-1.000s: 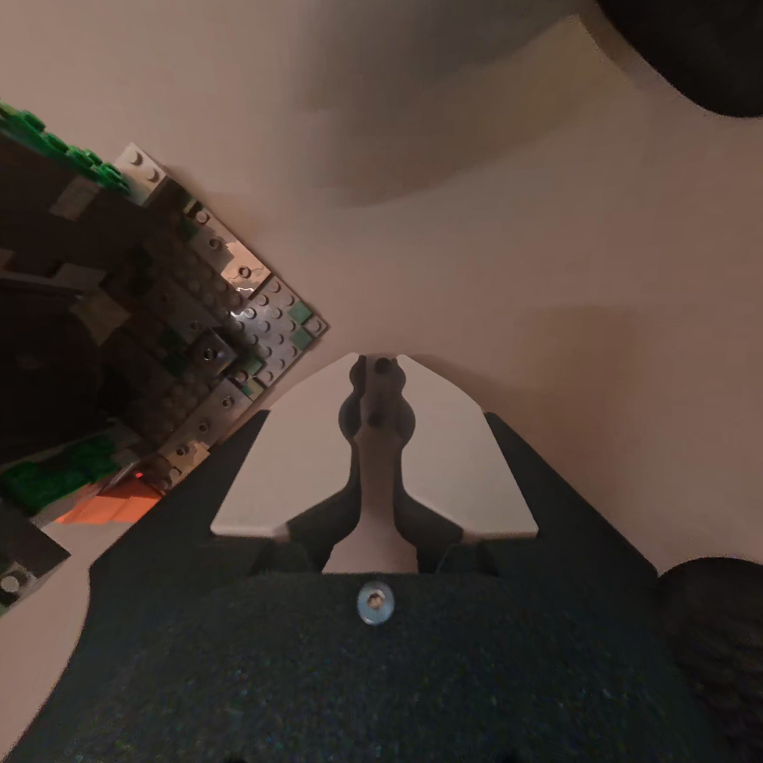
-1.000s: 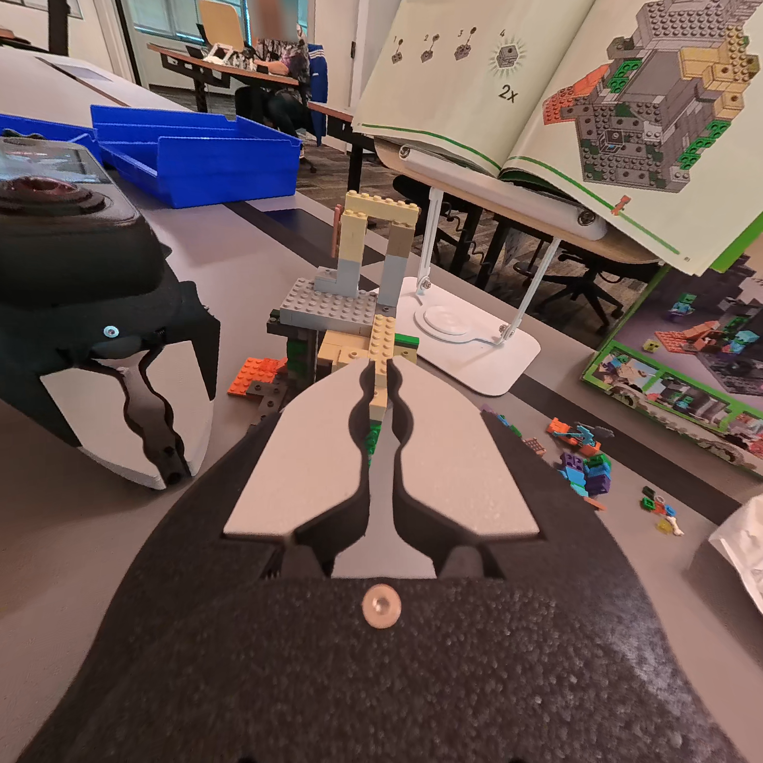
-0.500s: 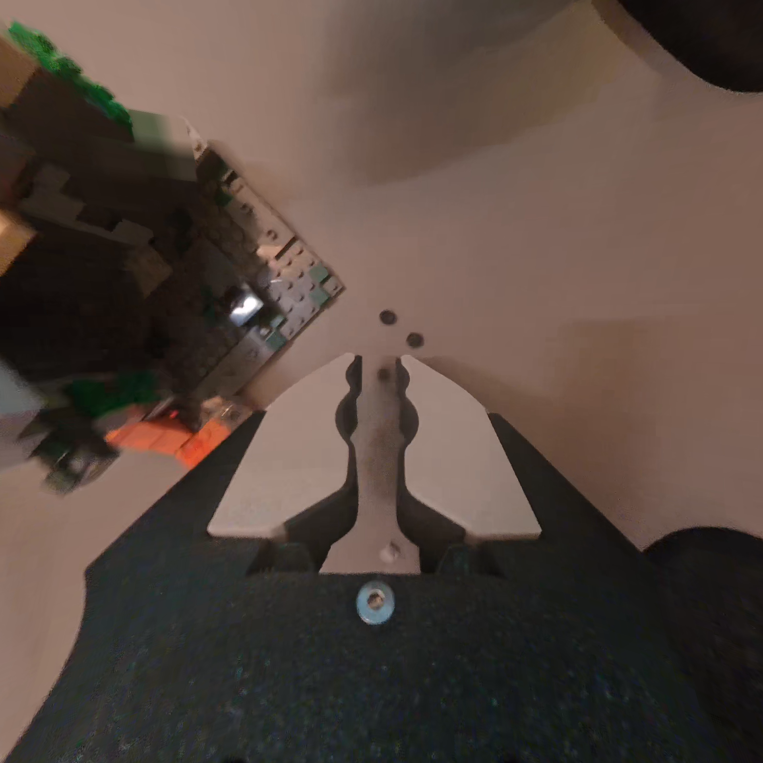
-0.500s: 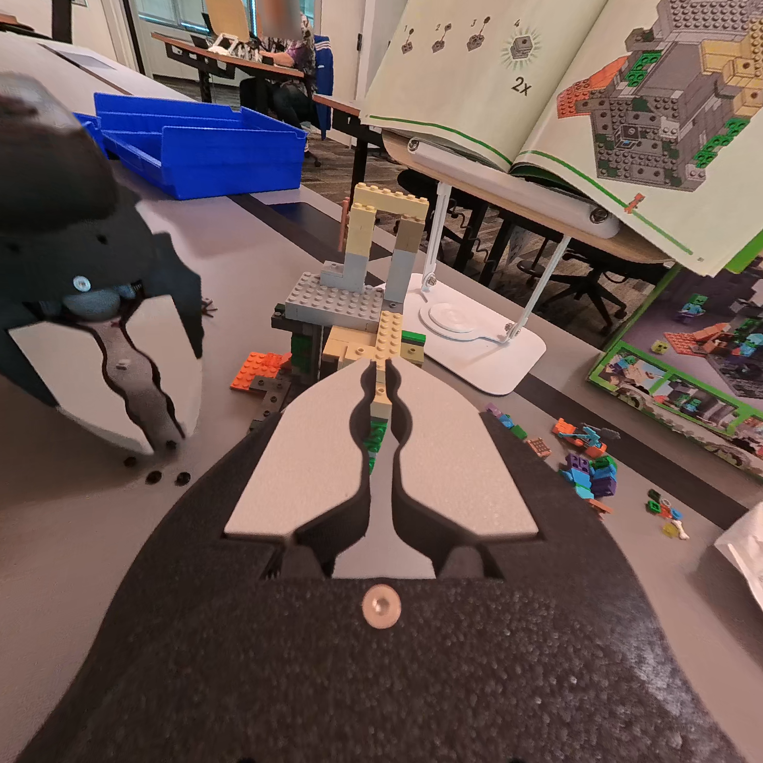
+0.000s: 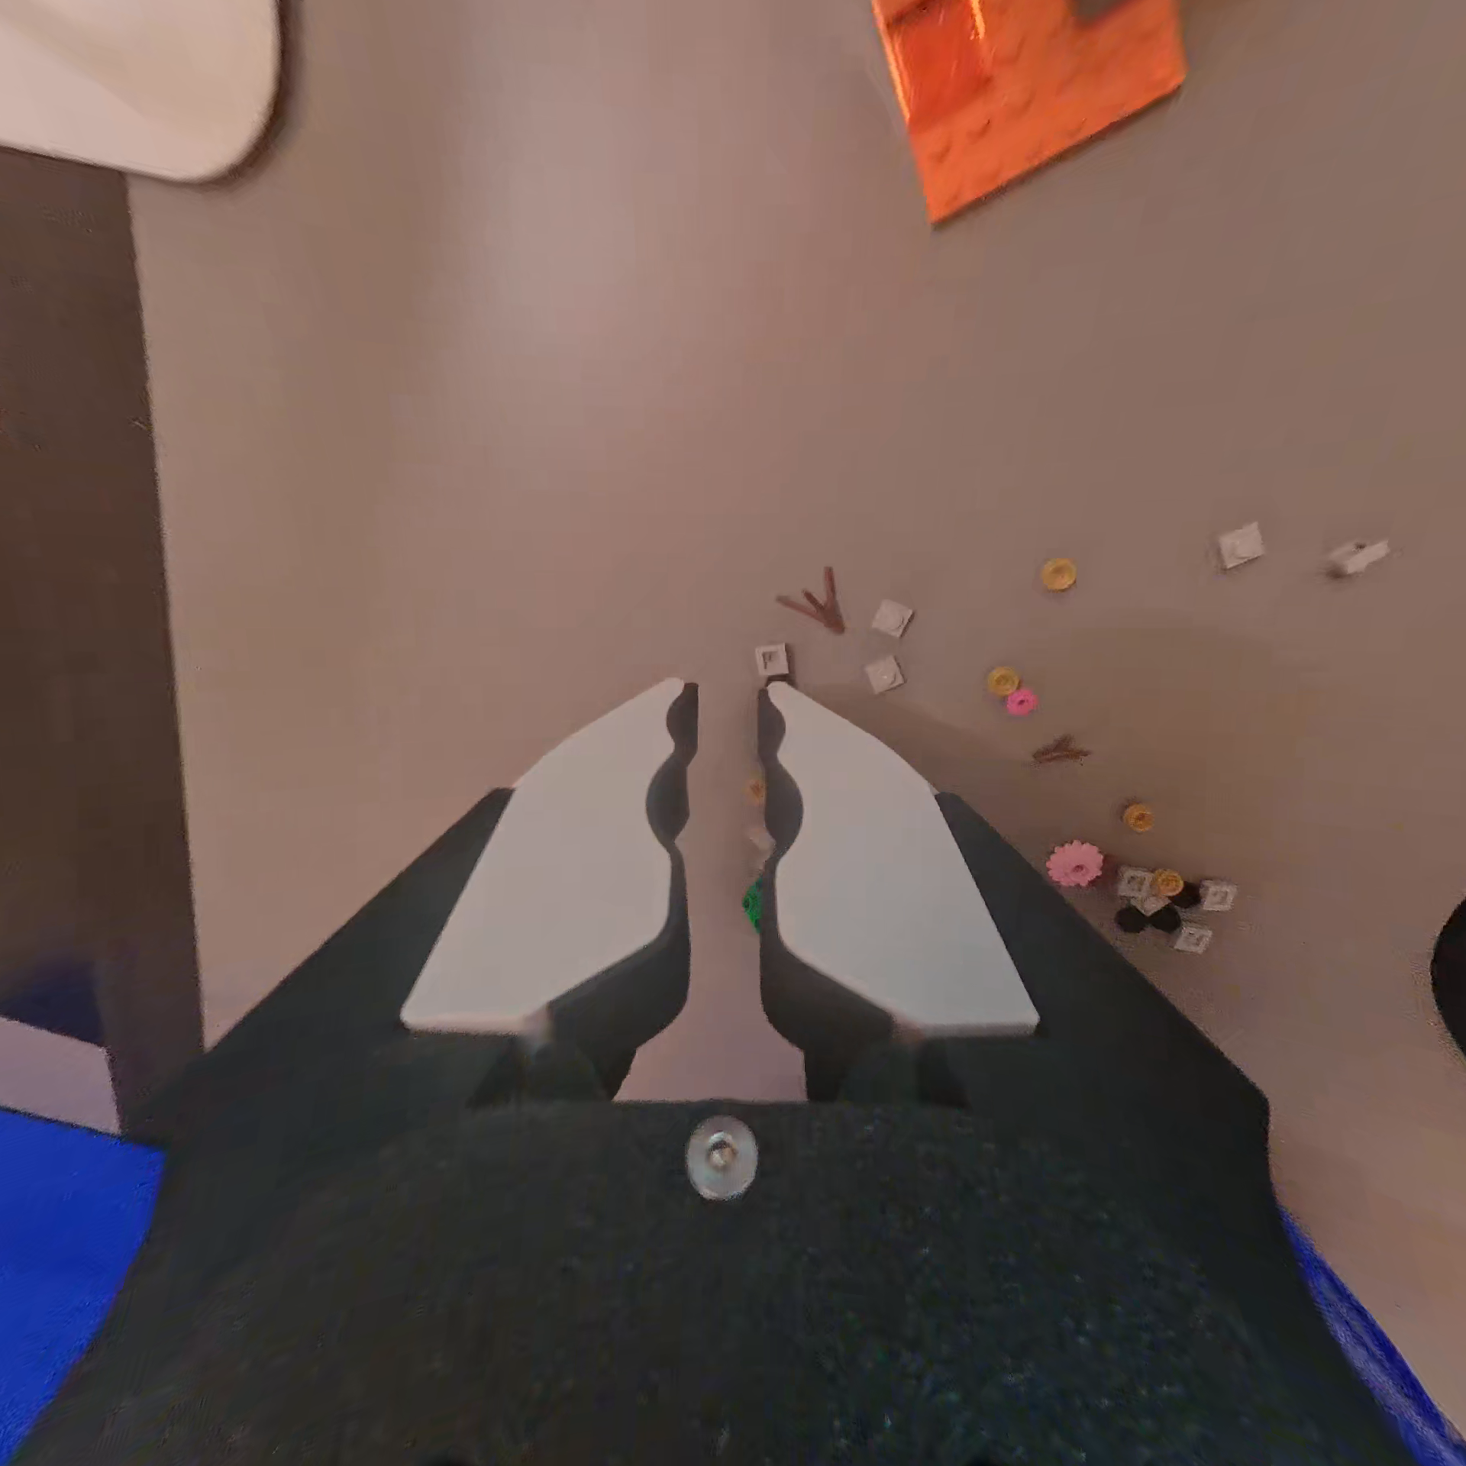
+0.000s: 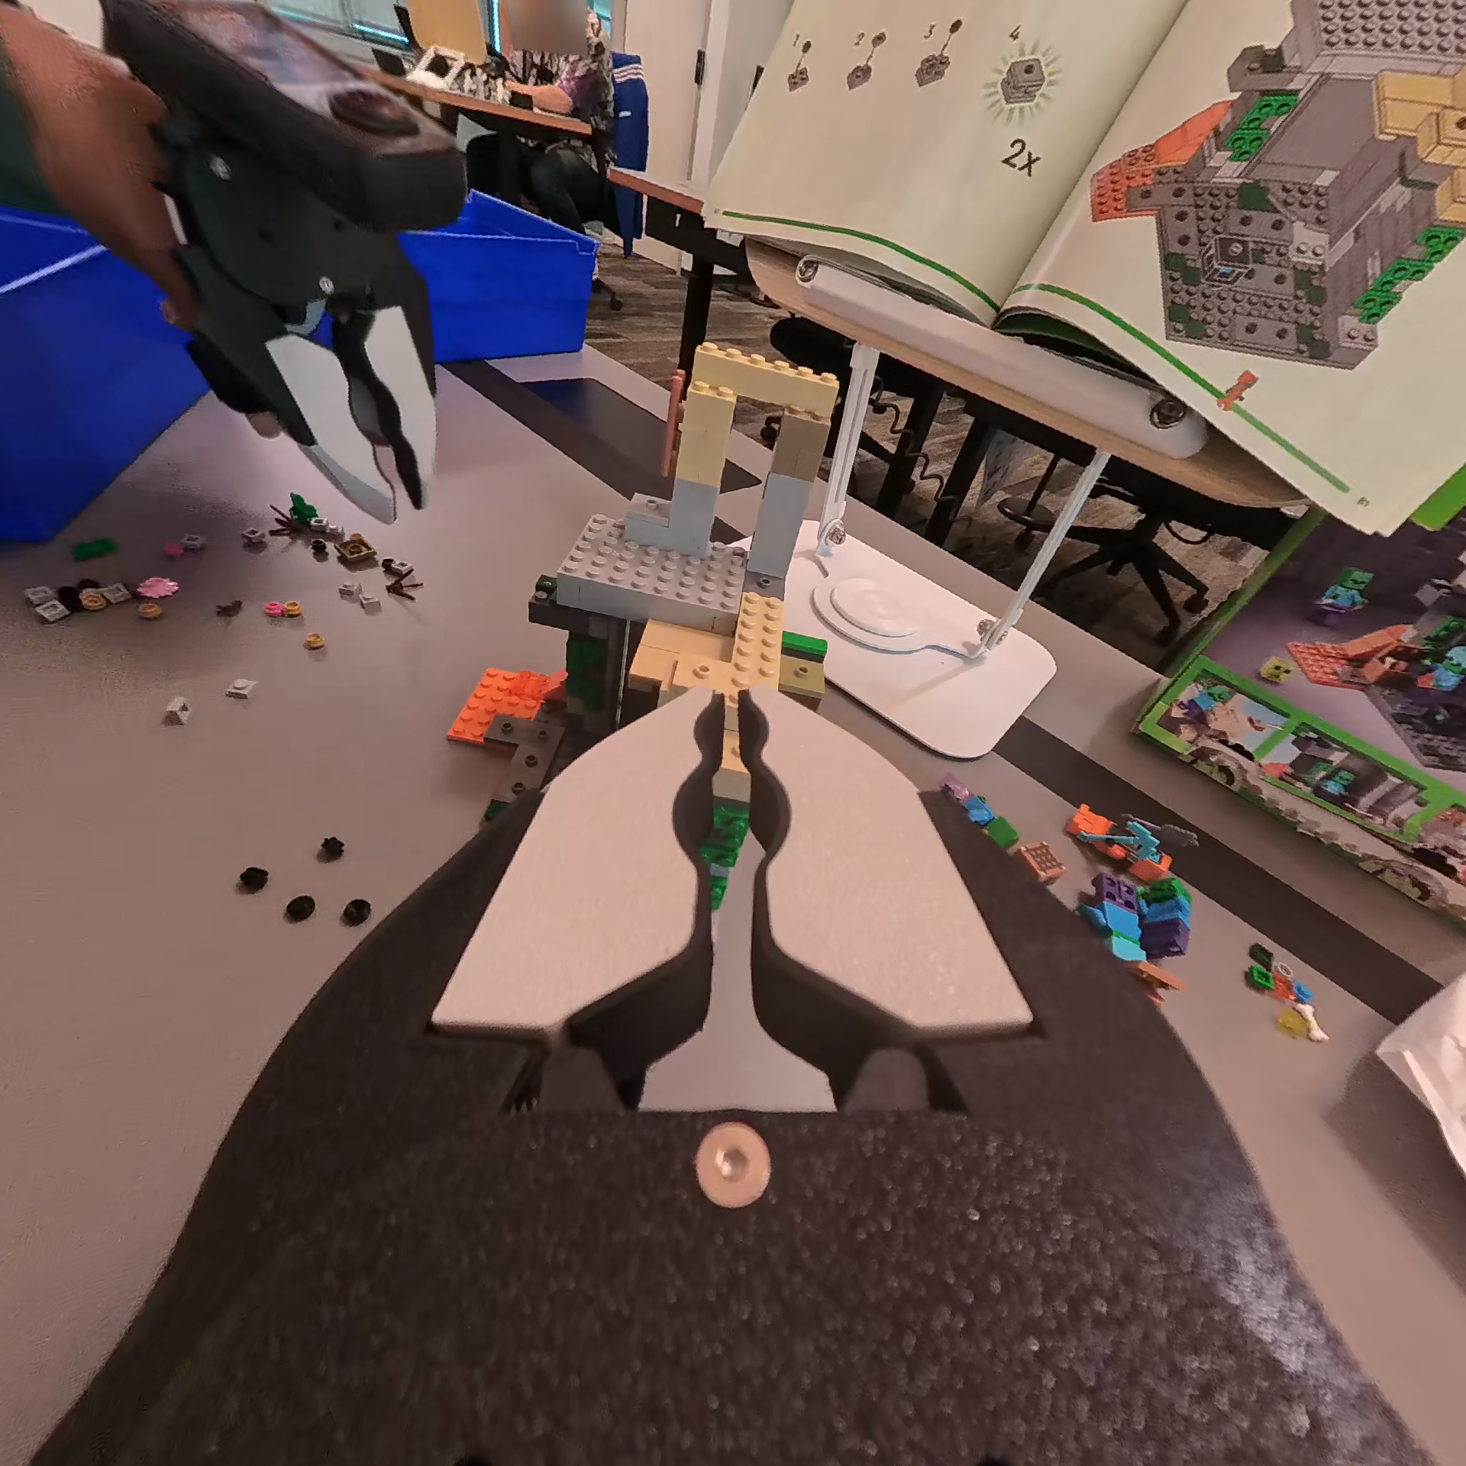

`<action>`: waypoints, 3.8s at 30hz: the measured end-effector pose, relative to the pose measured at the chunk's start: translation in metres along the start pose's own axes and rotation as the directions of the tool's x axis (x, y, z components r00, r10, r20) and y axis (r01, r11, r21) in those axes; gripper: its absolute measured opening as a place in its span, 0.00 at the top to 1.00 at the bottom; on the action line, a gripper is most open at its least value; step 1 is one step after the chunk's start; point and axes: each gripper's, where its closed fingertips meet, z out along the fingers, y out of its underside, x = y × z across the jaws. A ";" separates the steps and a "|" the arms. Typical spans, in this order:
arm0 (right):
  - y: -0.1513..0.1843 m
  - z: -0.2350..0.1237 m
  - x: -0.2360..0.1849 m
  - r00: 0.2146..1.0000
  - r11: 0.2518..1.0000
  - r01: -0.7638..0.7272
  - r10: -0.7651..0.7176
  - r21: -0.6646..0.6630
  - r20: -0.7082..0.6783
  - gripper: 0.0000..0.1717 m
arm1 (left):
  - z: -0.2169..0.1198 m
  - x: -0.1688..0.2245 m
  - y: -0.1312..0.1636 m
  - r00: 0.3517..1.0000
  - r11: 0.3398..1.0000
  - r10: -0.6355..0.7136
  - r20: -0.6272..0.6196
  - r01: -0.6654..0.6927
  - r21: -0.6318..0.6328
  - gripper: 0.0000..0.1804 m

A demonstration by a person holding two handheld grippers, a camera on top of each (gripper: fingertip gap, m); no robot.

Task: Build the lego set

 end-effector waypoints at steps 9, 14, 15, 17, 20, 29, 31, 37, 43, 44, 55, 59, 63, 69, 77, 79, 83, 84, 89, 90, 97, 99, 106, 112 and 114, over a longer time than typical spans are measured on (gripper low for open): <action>0.005 0.002 0.001 1.000 1.000 -0.006 0.006 -0.013 0.004 0.98 | 0.023 0.012 0.011 0.997 0.999 -0.020 -0.080 0.017 -0.038 0.92; 0.006 0.002 0.002 1.000 1.000 -0.009 0.009 -0.015 0.002 0.99 | 0.025 0.013 0.011 0.995 0.998 -0.026 -0.092 0.021 -0.056 0.96; 0.006 0.002 0.002 1.000 1.000 -0.011 0.011 -0.015 0.003 0.99 | 0.025 0.013 0.011 0.996 0.998 -0.023 -0.089 0.018 -0.058 0.96; 0.006 0.002 0.002 1.000 1.000 -0.010 0.010 -0.014 0.003 0.99 | 0.018 0.014 0.005 0.996 0.999 -0.020 -0.085 0.016 -0.040 0.96; 0.005 0.002 0.002 1.000 1.000 -0.010 0.010 -0.012 0.004 0.99 | -0.002 0.032 -0.029 0.995 0.998 0.032 -0.089 -0.027 0.063 0.96; 0.002 0.001 0.000 1.000 1.000 -0.002 0.002 -0.006 0.004 0.99 | 0.003 0.137 -0.115 0.932 0.934 0.321 -0.168 -0.281 0.222 0.96; 0.003 0.000 0.002 1.000 1.000 -0.005 0.005 -0.006 0.001 0.99 | 0.011 0.148 -0.117 0.920 0.929 0.344 -0.187 -0.305 0.209 0.96; 0.003 0.000 0.002 1.000 1.000 -0.005 0.005 -0.007 0.000 0.99 | 0.022 0.157 -0.114 0.913 0.928 0.355 -0.203 -0.318 0.194 0.96; 0.004 0.000 0.002 1.000 1.000 -0.006 0.006 -0.009 0.002 0.99 | 0.023 0.157 -0.111 0.916 0.929 0.350 -0.195 -0.314 0.195 0.93; 0.004 0.000 0.002 1.000 1.000 -0.006 0.006 -0.009 0.002 0.99 | 0.022 0.157 -0.110 0.918 0.930 0.348 -0.192 -0.311 0.197 0.92; 0.005 0.001 0.000 1.000 1.000 -0.003 0.003 -0.014 0.008 0.99 | -0.012 0.120 -0.075 0.961 0.956 0.264 -0.083 -0.249 0.156 0.91; 0.005 0.002 -0.001 1.000 1.000 -0.003 0.003 -0.016 0.012 0.99 | -0.035 0.070 -0.038 0.992 0.985 0.129 0.007 -0.129 0.112 0.93; 0.005 0.002 -0.002 1.000 1.000 0.000 0.000 -0.017 0.014 0.99 | -0.036 0.035 0.006 0.999 0.998 0.033 0.024 -0.034 0.044 0.93; 0.006 0.002 -0.001 1.000 1.000 -0.002 0.002 -0.018 0.011 0.99 | -0.011 0.024 0.050 0.997 0.998 -0.047 -0.056 0.045 -0.037 0.92; 0.009 0.003 -0.001 1.000 1.000 -0.002 0.003 -0.026 0.014 0.99 | 0.010 0.028 0.053 0.993 0.996 -0.068 -0.094 0.061 -0.069 0.91; 0.009 0.003 0.000 1.000 1.000 -0.003 0.003 -0.026 0.014 0.99 | 0.013 0.028 0.053 0.993 0.995 -0.064 -0.099 0.056 -0.082 0.90; 0.010 0.003 0.001 1.000 1.000 -0.004 0.005 -0.026 0.012 0.99 | 0.016 0.028 0.051 0.992 0.995 -0.067 -0.107 0.058 -0.086 0.93; 0.010 0.003 0.000 1.000 1.000 -0.006 0.006 -0.026 0.013 0.99 | 0.016 0.028 0.050 0.992 0.995 -0.066 -0.110 0.057 -0.086 0.94; 0.009 0.004 -0.001 1.000 1.000 -0.001 0.002 -0.028 0.017 0.99 | 0.013 0.034 0.047 0.992 0.995 -0.055 -0.113 0.045 -0.090 0.96; 0.009 0.004 -0.001 1.000 1.000 0.000 0.001 -0.027 0.017 0.99 | 0.010 0.038 0.042 0.993 0.997 -0.045 -0.109 0.037 -0.074 0.96; 0.006 0.004 -0.006 1.000 1.000 0.008 -0.008 -0.021 0.023 0.99 | -0.007 0.088 -0.030 0.994 0.993 0.103 -0.032 -0.101 0.061 0.96; 0.004 0.003 -0.008 1.000 1.000 0.015 -0.015 -0.017 0.025 0.99 | -0.004 0.102 -0.047 0.990 0.987 0.140 -0.010 -0.139 0.075 0.96; 0.004 0.003 -0.009 0.999 1.000 0.026 -0.025 -0.015 0.021 0.99 | 0.014 0.133 -0.083 0.981 0.976 0.193 -0.012 -0.191 0.101 0.96; 0.003 0.002 -0.006 1.000 1.000 0.026 -0.025 -0.015 0.016 0.99 | 0.025 0.143 -0.091 0.980 0.975 0.196 -0.038 -0.190 0.111 0.96; 0.004 0.002 -0.006 1.000 1.000 0.024 -0.024 -0.016 0.015 0.99 | 0.027 0.145 -0.093 0.980 0.975 0.195 -0.047 -0.188 0.117 0.96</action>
